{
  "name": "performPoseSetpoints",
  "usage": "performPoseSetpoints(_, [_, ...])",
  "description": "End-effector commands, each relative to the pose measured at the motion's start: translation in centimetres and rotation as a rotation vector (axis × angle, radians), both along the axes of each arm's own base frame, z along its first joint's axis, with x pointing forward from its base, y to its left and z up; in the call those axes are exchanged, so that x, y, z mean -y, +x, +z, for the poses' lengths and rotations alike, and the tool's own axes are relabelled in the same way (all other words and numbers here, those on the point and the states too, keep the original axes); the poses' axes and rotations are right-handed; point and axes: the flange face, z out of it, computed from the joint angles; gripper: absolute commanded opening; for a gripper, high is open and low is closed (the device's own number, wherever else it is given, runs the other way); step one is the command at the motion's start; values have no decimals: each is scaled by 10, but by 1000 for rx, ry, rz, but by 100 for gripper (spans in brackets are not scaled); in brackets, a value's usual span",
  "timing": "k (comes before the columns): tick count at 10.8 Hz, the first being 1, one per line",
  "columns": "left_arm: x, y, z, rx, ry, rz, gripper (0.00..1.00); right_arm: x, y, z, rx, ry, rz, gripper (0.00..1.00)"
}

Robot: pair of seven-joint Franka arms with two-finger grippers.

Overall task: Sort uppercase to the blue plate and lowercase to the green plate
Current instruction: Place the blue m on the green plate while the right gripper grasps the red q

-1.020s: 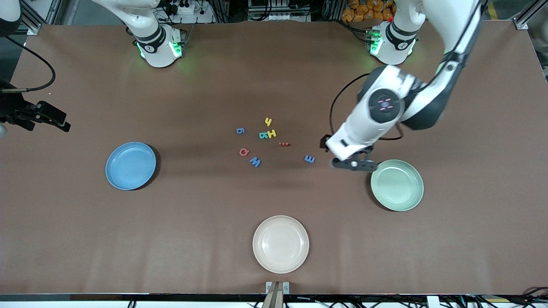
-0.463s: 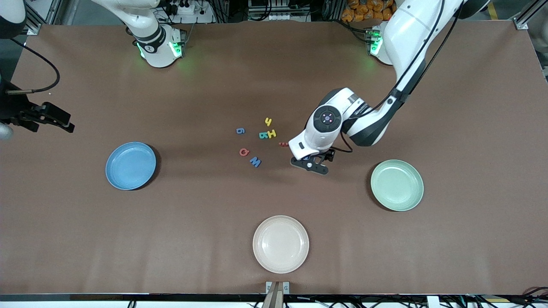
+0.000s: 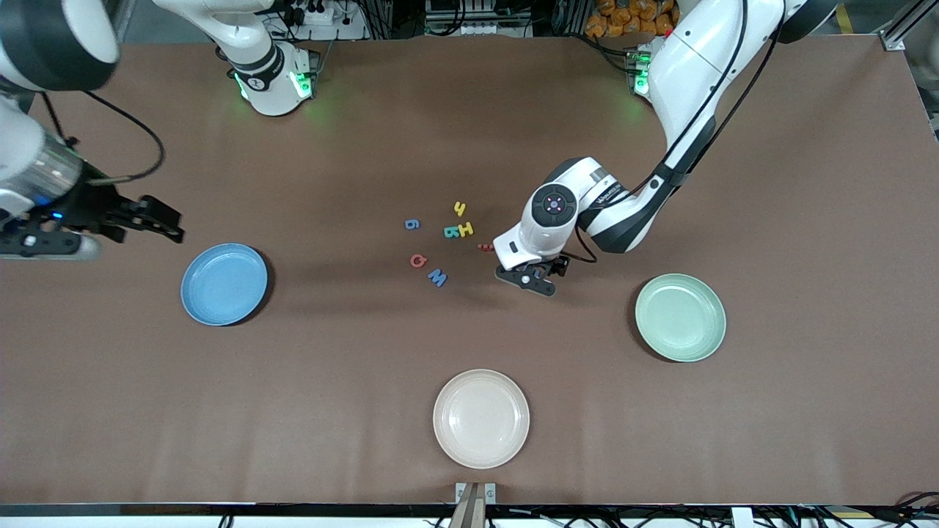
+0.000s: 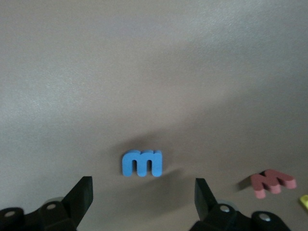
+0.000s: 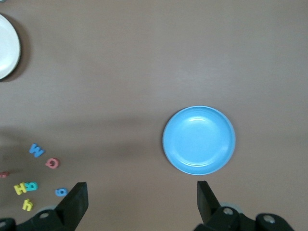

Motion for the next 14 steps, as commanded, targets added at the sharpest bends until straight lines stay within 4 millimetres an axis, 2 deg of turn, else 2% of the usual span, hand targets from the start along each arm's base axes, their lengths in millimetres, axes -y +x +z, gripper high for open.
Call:
performPoseSetpoints(1, [-4,0,-10,18,1,4,89,-51,3,-14,4,19,-34,100])
performPoseSetpoints(4, [-3,2,-19,31,-27,7,86,-123,13,-68,-16,25,-48,100])
performPoseSetpoints(6, [-1,3,-23,43,-34,2,84,-174,17,-130,-27,28,-94,100])
performPoseSetpoints(7, [-2,3,-27,52,-27,-14,81,-209,14,-164,-2,40,-113,100])
performPoseSetpoints(8, [-2,3,-30,53,-29,-17,74,-227,14,-201,-8,44,-148,100])
performPoseSetpoints(10, [-4,3,-31,52,-26,-14,61,-281,-7,-244,-22,39,-154,100])
performPoseSetpoints(12, [-7,4,-32,51,-20,-10,38,-295,-23,-261,-32,-8,-110,100])
performPoseSetpoints(14, [-13,9,-28,52,-15,3,6,-310,-47,-281,-39,-37,-55,100])
